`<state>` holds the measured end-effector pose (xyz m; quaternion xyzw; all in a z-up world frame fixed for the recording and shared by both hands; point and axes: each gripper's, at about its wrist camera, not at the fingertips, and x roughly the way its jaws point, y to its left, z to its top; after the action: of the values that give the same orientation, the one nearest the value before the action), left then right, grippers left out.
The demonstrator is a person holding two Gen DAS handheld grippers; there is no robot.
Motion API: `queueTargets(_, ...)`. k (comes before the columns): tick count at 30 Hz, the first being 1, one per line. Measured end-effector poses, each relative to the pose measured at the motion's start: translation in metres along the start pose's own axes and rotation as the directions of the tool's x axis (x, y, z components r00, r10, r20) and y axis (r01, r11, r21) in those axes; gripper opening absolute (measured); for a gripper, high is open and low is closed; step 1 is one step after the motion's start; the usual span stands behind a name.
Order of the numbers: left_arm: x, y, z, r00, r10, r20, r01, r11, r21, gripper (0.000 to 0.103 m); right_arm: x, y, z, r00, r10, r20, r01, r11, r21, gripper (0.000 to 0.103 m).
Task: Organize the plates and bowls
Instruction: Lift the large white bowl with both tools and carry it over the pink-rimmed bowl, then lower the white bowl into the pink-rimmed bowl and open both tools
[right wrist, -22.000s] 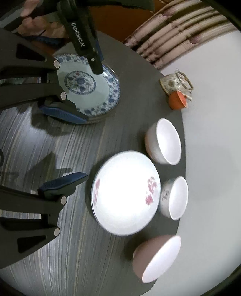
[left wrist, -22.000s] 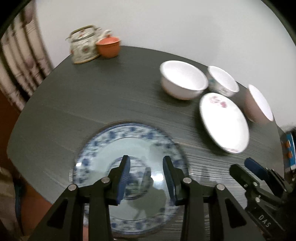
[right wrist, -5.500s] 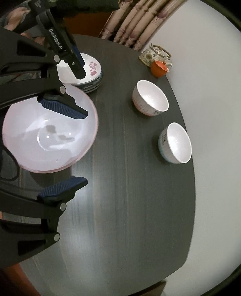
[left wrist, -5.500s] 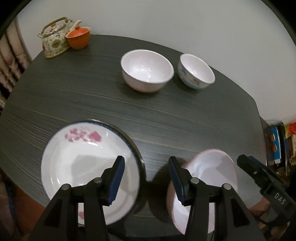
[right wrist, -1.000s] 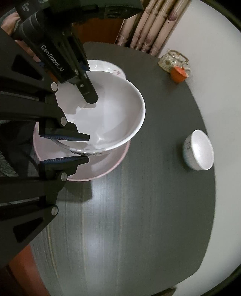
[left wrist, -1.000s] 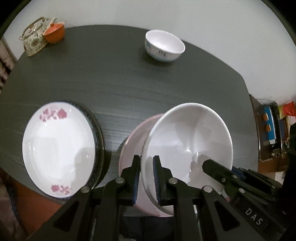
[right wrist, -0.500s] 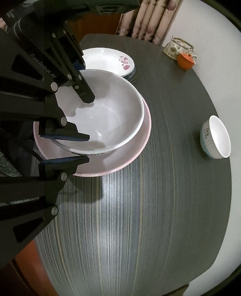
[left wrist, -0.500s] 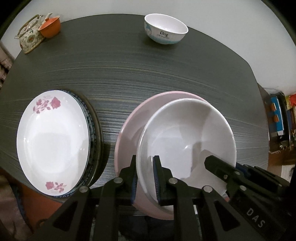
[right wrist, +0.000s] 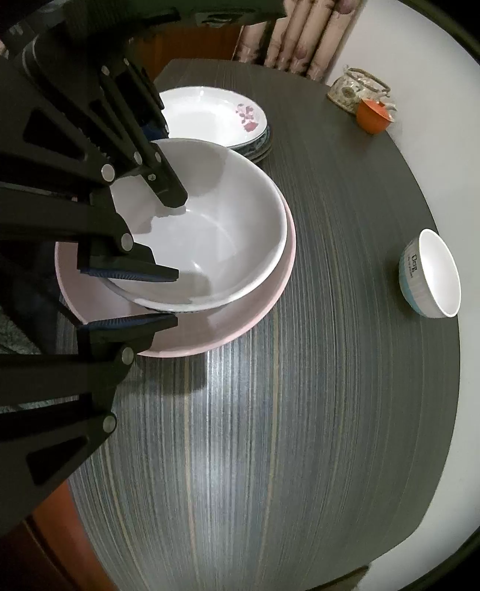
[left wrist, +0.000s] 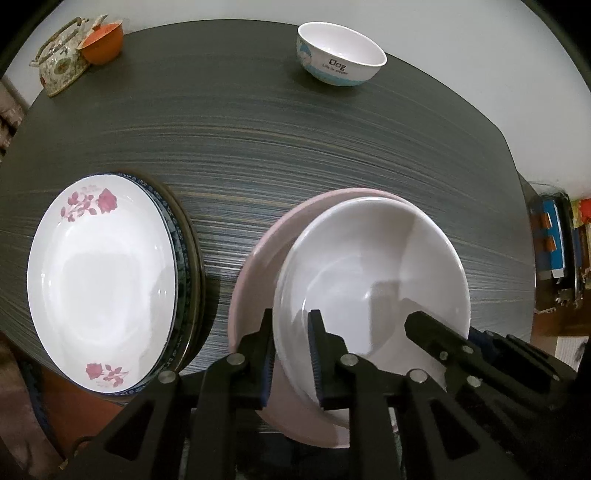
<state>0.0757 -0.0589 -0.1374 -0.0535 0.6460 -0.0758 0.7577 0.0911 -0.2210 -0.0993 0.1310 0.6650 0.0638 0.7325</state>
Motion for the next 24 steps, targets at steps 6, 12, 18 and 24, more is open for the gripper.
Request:
queueTargets(6, 0.001, 0.001, 0.005, 1.0, 0.005, -0.022, -0.006, 1.0, -0.009, 0.018, 0.005, 0.002, 0.004, 0.999, -0.032, -0.006, 0.032, 0.999, -0.013, 0.018)
queueTargets(12, 0.005, 0.0, 0.011, 0.997, 0.002, -0.071, -0.003, 1.0, -0.021, 0.024, 0.007, -0.001, 0.008, 0.999, -0.03, -0.014, 0.03, 1.0, -0.005, 0.017)
queueTargets(18, 0.007, 0.001, 0.015, 0.996, -0.004, -0.094, 0.0, 0.999, -0.042, 0.025, 0.005, -0.005, 0.007, 1.0, -0.014, -0.009, 0.014, 1.0, 0.019, 0.017)
queueTargets(24, 0.007, 0.005, 0.018, 0.994, -0.011, -0.107, 0.005, 0.999, -0.049, 0.025, 0.003, -0.01, 0.007, 1.0, -0.001, -0.009, 0.002, 0.999, 0.038, 0.018)
